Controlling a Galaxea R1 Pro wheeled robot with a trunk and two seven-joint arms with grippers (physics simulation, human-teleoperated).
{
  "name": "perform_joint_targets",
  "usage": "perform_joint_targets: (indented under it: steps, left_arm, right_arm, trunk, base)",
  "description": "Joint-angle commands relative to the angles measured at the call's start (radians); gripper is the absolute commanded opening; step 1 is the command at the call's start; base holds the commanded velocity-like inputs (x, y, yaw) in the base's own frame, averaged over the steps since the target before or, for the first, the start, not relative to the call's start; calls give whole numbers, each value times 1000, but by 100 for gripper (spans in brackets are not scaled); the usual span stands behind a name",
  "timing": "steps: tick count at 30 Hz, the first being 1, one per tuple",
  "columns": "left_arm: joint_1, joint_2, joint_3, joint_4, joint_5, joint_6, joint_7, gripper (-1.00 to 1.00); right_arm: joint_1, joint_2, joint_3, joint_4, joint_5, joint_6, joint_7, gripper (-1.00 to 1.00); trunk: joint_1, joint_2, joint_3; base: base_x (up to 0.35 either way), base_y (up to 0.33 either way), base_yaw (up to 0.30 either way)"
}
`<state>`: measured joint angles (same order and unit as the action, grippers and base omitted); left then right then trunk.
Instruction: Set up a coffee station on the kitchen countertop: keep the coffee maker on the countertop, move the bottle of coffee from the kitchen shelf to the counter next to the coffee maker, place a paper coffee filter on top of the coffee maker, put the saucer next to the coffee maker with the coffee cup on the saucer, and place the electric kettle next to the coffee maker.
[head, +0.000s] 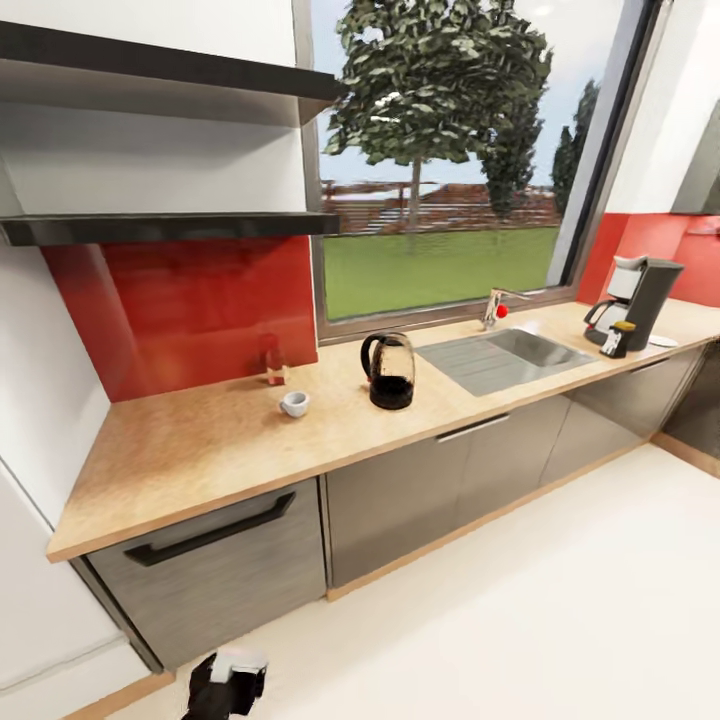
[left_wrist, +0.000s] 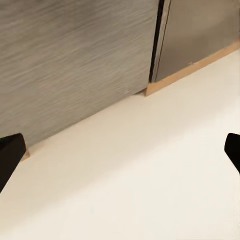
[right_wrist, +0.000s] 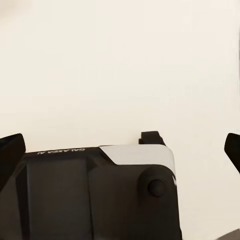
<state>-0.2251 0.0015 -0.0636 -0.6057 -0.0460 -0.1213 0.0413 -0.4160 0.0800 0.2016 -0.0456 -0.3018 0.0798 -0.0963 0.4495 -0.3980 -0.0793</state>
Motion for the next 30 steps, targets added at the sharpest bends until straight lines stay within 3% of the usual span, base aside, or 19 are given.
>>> perform_joint_targets:
  steps: [1, 8, 9, 12, 16, 20, 25, 30]
  left_arm:
    - [-13, 0, -2, -21, -10, 9, -32, 100]
    - [-101, -10, -2, -110, -50, 160, -231, 100]
    - [-153, -17, -3, -135, -55, 219, -316, 100]
    - [-252, -31, -4, -171, -57, 338, -466, 100]
    - [-343, -51, -4, -182, -58, 440, -605, 100]
    - [-499, -88, -4, -186, -56, 586, -761, 100]
    - [-610, -103, -3, -190, -52, 663, -833, 100]
    - [-697, -100, -2, -207, -56, 724, -845, 100]
  right_arm:
    - [-1, 0, 9, -2, -8, 6, -5, 100]
    - [0, -10, 8, -2, -8, 5, -8, 100]
    - [0, -13, 7, -2, -8, 6, -8, 100]
    - [0, -14, 8, -3, -9, 6, -8, 100]
    - [0, -13, 8, -3, -10, 5, -8, 100]
    - [0, -13, 9, -3, -10, 5, -7, 100]
    - [0, -13, 9, -2, -9, 5, -6, 100]
    - [0, -9, 9, -2, -7, 5, -4, 100]
  trunk:
    - [1, -2, -2]
    - [1, -2, -2]
    - [1, -2, -2]
    - [1, -2, -2]
    - [1, -2, -2]
    - [1, -2, -2]
    - [1, -2, -2]
    - [1, -2, -2]
  base:
    - [0, 0, -128]
    - [0, 0, -41]
    - [0, 0, -4]
    - [0, 0, -1]
    - [0, 0, 0]
    - [0, 0, 0]
    - [0, 0, 0]
    - [0, 0, 0]
